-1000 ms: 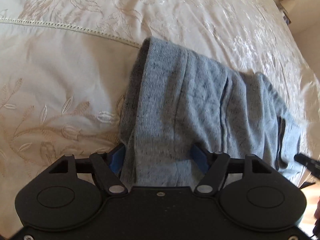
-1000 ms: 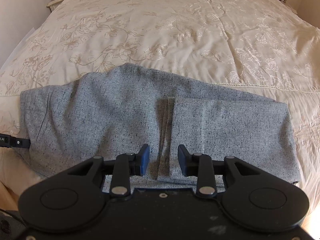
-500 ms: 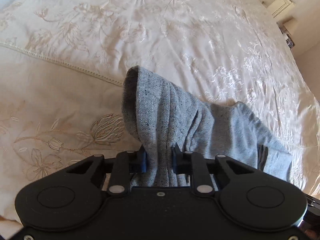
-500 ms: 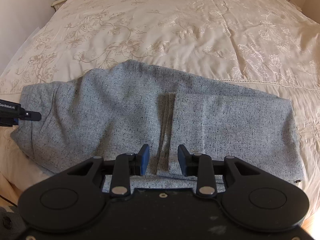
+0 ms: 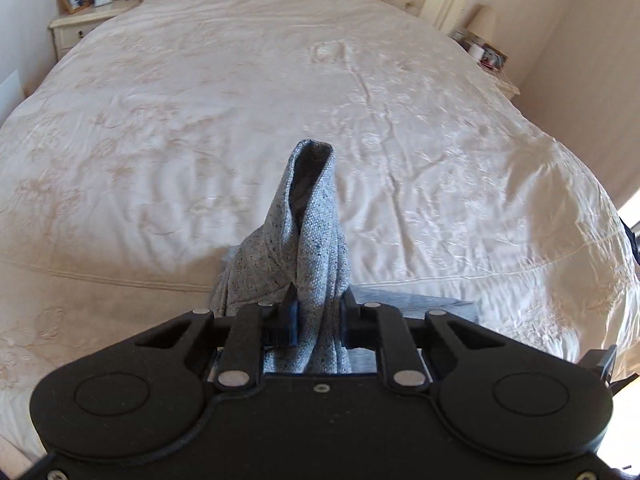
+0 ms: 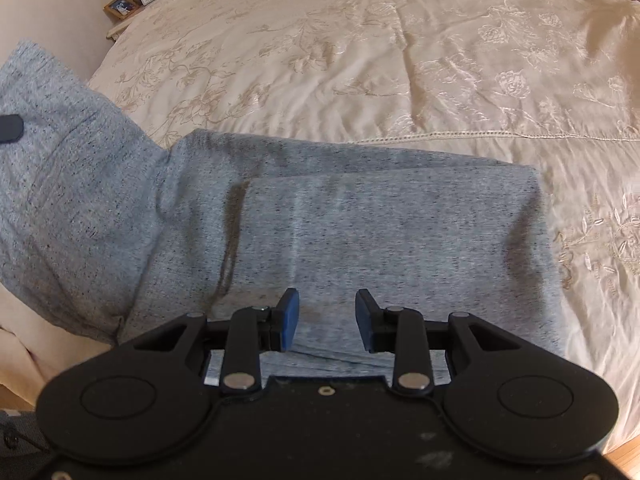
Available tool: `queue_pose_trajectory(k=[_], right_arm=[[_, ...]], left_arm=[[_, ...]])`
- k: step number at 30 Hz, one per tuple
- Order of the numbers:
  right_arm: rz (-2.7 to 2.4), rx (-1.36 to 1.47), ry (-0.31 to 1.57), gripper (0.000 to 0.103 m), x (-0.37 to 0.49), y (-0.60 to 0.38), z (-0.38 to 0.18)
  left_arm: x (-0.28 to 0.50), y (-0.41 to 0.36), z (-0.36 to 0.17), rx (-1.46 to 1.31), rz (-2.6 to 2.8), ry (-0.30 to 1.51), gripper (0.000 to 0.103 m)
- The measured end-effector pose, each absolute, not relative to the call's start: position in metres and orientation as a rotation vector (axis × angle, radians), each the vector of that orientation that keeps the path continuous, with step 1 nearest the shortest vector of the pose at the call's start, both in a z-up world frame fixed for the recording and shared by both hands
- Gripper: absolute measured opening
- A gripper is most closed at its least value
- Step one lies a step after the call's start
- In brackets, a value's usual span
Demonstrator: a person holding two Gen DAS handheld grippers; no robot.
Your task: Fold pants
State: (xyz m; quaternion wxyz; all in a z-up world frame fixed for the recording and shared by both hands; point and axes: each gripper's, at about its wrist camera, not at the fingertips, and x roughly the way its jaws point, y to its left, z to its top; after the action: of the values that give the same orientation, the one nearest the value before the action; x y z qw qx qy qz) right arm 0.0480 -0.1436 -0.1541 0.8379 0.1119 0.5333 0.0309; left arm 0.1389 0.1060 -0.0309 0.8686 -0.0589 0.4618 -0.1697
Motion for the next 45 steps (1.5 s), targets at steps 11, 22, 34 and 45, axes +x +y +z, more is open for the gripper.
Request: queue_pose_trajectory(k=[11,22,34,45], right_arm=[[0.111,0.234,1.161,0.034,0.046,-0.256,-0.173],[0.109,0.253,1.114,0.034,0.045,-0.28,-0.162],[0.043,0.406,1.074,0.04,0.054,-0.267,-0.167],[0.045,0.581,1.146,0.044,0.067,-0.271,-0.212]], left_arm=[[0.128,-0.067,-0.113,-0.092,-0.444,1.175,0.031],[0.136,-0.005,-0.11,0.08,-0.173,1.122,0.032],[0.148,-0.01,-0.189,0.331,-0.209,1.259,0.027],[0.117,0.047,-0.136,0.161,-0.083,1.154,0.033]])
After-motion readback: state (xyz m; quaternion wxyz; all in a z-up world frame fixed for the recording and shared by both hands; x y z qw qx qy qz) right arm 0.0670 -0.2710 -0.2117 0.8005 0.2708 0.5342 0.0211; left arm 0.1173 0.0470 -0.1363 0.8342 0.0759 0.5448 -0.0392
